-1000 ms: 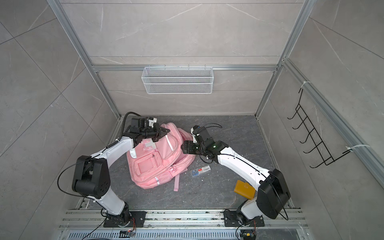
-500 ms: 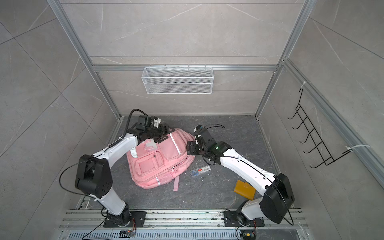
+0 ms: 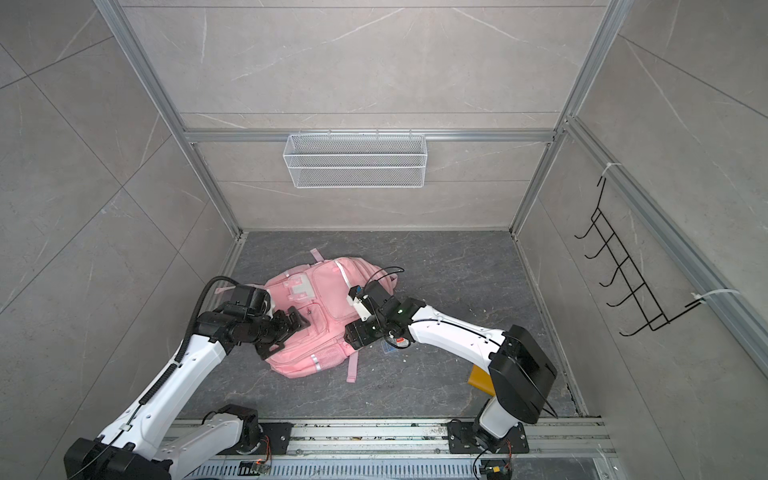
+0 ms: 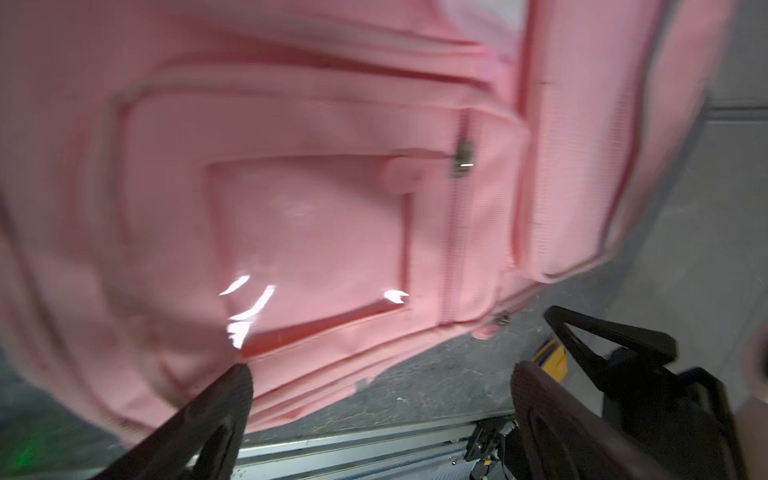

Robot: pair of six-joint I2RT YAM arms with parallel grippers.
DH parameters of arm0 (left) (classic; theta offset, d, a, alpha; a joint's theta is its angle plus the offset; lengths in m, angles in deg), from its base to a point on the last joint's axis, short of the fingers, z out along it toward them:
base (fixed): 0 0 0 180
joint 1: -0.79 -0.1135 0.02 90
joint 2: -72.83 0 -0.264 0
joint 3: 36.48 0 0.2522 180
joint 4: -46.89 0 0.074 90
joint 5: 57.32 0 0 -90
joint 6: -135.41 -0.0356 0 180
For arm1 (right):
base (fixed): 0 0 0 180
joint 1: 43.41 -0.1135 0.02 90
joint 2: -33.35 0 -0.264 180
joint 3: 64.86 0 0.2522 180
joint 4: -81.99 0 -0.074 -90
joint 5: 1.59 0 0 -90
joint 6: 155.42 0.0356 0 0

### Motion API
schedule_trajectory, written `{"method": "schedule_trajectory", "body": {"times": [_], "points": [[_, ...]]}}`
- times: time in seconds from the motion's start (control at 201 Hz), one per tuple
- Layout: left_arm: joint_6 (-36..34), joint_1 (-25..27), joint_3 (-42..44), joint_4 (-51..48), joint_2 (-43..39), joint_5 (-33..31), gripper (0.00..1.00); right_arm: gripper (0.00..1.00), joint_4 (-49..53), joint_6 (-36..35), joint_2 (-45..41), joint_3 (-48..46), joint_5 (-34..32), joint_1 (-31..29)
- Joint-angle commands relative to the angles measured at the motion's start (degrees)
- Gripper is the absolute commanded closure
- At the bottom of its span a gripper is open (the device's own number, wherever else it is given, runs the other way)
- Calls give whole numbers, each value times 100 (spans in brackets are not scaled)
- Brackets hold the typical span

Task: Pack the student bag
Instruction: 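Grasp the zipper pull with the right gripper while left regrasps the backpack edge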

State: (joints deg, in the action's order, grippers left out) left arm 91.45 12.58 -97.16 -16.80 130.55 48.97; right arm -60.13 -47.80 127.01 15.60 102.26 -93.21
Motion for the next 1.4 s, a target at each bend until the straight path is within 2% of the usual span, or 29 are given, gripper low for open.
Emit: {"method": "schedule_trajectory", "body": {"times": [0.0, 0.124, 0.199, 0.284, 0.408, 0.488, 0.553, 0.627, 0.826, 0.886, 0.991, 1.215, 1.399], "points": [[142, -380, 212, -462, -378, -181, 2, 26, 31, -422, 385, 255, 402, 8], [235, -516, 499, -260, -442, -73, 3, 35, 23, -438, 635, 348, 520, -27], [367, -512, 678, -26, -423, -6, 7, 44, -3, -389, 760, 377, 599, -68], [510, -516, 909, 417, -438, 63, 10, 49, -19, -403, 856, 384, 539, -160], [703, -520, 1169, 1224, -364, 268, 26, 62, -99, -368, 1049, 446, 335, -219], [695, -518, 1250, 1540, -251, 446, 32, 67, -166, -284, 1180, 524, 129, -232], [613, -520, 1272, 1592, -200, 471, 37, 69, -121, -243, 1303, 603, -129, -232], [522, -524, 1285, 1601, -175, 456, 40, 75, -115, -260, 1306, 634, -375, -233], [499, -542, 1365, 1739, -99, 346, 57, 95, -107, -292, 1113, 591, -366, -232], [429, -585, 1345, 1817, -50, 275, 66, 100, -90, -318, 996, 510, -375, -240], [187, -740, 1249, 1906, 48, 110, 100, 100, -118, -265, 662, 231, -545, -196], [-390, -1357, 1038, 1957, 429, 65, 100, 100, -38, -99, 87, -286, -582, 118], [-923, -1850, 738, 1858, 685, -80, 100, 100, 466, -267, -98, -333, -931, 512]]}}
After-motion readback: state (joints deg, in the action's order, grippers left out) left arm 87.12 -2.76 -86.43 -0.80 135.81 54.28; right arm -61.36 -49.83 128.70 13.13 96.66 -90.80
